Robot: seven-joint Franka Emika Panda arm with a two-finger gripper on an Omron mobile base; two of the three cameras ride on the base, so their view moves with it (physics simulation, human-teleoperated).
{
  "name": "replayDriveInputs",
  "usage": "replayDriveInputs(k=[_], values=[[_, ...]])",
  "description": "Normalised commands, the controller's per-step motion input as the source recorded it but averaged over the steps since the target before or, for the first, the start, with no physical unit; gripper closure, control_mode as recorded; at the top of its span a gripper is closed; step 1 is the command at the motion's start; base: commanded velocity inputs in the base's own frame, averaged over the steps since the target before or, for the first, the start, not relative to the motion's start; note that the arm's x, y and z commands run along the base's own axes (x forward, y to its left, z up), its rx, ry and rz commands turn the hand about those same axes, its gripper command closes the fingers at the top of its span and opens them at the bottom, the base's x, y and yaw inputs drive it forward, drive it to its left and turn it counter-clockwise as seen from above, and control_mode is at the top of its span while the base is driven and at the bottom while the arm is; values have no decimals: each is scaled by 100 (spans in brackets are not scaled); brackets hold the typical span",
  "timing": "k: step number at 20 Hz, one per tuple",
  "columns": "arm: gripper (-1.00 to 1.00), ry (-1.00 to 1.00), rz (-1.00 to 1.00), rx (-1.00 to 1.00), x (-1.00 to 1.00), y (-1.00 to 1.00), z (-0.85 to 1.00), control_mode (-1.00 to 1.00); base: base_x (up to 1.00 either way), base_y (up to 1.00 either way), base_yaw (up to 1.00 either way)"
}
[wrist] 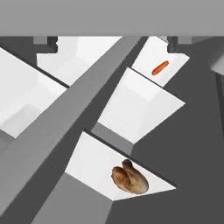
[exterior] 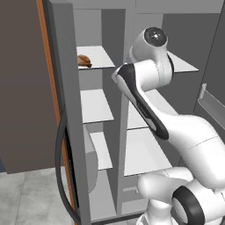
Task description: There's a chicken drumstick in the fridge that needs to be moved to the freezer for freezing. Pick up the chicken drumstick from the fridge, place it on any shelf in the freezer, and close the fridge and freezer doors when done.
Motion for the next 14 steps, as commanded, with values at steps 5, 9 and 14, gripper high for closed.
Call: replayDriveInputs(k=[5, 9, 14], values=[[-100, 0, -7, 0, -47, -44, -8, -100, 0, 0, 0], [-100, 0, -8, 0, -43, -27, -20, -100, 0, 0, 0], [-100, 4, -11, 3, -25, -3, -26, -100, 0, 0, 0]])
